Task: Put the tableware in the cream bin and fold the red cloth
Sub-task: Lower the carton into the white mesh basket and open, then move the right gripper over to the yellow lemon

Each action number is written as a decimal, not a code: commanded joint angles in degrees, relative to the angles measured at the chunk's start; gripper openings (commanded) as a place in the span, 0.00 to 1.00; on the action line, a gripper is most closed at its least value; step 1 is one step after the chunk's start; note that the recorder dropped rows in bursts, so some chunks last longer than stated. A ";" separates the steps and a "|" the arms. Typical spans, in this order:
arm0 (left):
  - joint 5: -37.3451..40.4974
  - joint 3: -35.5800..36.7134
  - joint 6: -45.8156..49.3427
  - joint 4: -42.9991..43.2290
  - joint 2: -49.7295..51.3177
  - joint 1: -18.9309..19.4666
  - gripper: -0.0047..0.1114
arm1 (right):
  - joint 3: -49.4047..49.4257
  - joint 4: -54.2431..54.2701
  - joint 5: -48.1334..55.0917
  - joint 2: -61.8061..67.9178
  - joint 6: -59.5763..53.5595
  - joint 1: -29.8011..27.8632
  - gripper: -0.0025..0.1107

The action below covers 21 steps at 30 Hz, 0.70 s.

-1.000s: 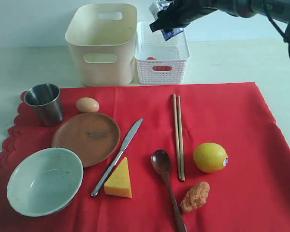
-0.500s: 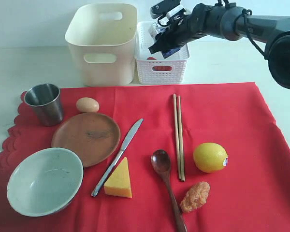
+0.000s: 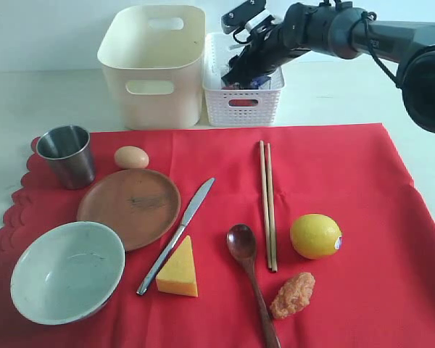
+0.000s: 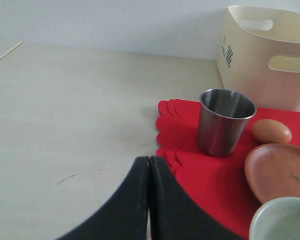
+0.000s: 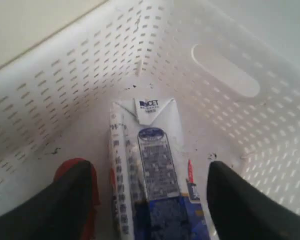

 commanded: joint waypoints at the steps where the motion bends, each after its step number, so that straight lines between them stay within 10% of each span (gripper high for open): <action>1: -0.37 0.18 -0.24 0.18 -0.37 -0.01 0.04 | -0.20 -0.50 3.15 -2.89 0.25 0.09 0.64; 21: -0.37 0.18 -0.35 0.18 -0.37 -0.01 0.04 | -0.20 3.37 28.76 -19.98 3.32 0.09 0.65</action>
